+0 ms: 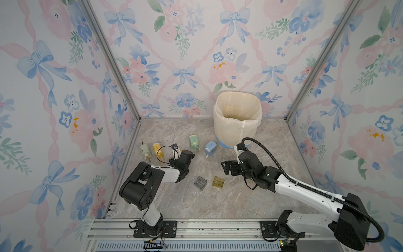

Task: Take out the pencil sharpener tray and clean the shavings
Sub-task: Pick up the pencil sharpener from the center of the board.

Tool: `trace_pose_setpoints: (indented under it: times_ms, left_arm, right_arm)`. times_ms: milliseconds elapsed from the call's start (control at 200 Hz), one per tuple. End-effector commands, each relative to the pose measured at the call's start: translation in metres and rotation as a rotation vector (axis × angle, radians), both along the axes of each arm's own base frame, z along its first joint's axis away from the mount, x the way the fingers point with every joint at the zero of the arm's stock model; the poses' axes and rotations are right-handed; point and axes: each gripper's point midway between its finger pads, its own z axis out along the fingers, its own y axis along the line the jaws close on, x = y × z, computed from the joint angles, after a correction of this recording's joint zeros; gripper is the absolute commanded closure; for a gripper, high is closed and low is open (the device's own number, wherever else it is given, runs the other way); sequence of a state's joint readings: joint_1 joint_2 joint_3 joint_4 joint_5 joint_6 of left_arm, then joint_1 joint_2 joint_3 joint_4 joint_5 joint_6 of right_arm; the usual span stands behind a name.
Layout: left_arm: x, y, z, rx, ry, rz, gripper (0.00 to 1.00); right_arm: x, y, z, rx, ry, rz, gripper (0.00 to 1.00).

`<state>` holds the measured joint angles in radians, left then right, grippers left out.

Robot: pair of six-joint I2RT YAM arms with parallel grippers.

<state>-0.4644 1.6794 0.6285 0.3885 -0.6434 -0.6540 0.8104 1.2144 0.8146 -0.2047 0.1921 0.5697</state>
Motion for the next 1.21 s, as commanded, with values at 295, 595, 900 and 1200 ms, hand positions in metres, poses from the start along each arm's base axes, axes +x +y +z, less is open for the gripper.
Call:
trace_pose_setpoints:
  times_ms: [295,595,900,1200]
  left_arm:
    - [-0.005,0.003,-0.005,0.016,0.020,-0.030,0.63]
    - [-0.017,-0.016,0.015,-0.084,-0.008,-0.153,0.87]
    - [-0.032,-0.048,0.049,-0.206,-0.001,-0.334,1.00]
    - [-0.043,-0.085,0.108,-0.305,-0.031,-0.534,1.00]
  right_arm:
    - [0.003,-0.007,0.005,0.026,-0.014,-0.035,0.02]
    - [0.006,-0.001,0.004,0.012,-0.009,0.010,0.01]
    - [0.009,0.012,0.004,0.030,0.010,0.133,0.01]
    - [0.000,0.029,0.011,0.064,0.003,0.286,0.01]
